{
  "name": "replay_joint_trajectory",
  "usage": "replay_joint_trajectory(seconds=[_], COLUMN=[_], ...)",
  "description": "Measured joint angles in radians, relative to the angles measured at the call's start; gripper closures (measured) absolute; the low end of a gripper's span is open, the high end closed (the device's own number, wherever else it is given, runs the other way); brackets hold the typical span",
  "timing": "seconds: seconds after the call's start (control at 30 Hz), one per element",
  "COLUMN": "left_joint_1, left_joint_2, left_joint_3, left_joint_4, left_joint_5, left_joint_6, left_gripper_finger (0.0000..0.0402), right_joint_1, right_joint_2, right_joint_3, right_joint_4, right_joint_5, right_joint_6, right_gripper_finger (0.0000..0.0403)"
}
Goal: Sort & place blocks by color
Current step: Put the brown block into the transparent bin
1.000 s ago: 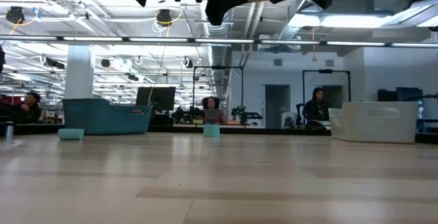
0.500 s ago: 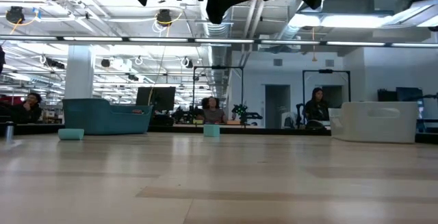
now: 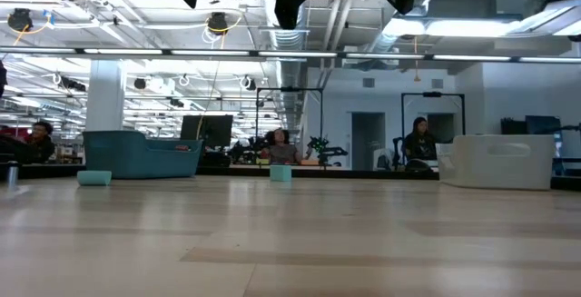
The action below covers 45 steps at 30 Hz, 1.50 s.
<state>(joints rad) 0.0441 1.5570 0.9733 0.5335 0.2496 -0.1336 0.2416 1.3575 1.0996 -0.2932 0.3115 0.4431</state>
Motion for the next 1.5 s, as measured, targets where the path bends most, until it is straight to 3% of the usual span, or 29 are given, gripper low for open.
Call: replay_joint_trajectory(seconds=[0.23, 0.47, 0.73, 1.0, 1.27, 1.5], left_joint_1=[0.001, 0.002, 0.003, 0.005, 0.005, 0.017], left_joint_2=[0.0, 0.0, 0.0, -0.011, -0.13, -0.269], left_joint_3=[0.0, 0.0, 0.0, 0.0, -0.001, -0.001], left_joint_4=[-0.004, -0.011, -0.015, -0.038, -0.361, -0.775], left_joint_5=[0.008, 0.001, 0.007, -0.012, -0.121, -0.229], left_joint_6=[-0.006, -0.007, -0.042, -0.051, 0.009, -0.005], left_gripper_finger=[0.0261, 0.0238, 0.0263, 0.0252, 0.026, 0.0254], right_joint_1=[-0.002, -0.002, -0.002, -0.002, -0.012, -0.071], right_joint_2=[0.0, 0.0, 0.0, 0.0, -0.001, -0.001], right_joint_3=[0.0, -0.001, -0.001, -0.001, -0.001, -0.007], right_joint_4=[-0.002, -0.002, -0.003, -0.003, -0.041, -0.069], right_joint_5=[-0.003, -0.002, 0.0, 0.023, 0.086, 0.088], right_joint_6=[-0.006, -0.007, -0.006, -0.007, 0.001, 0.072], right_gripper_finger=[0.039, 0.039, 0.0373, 0.0345, 0.0332, 0.0326])
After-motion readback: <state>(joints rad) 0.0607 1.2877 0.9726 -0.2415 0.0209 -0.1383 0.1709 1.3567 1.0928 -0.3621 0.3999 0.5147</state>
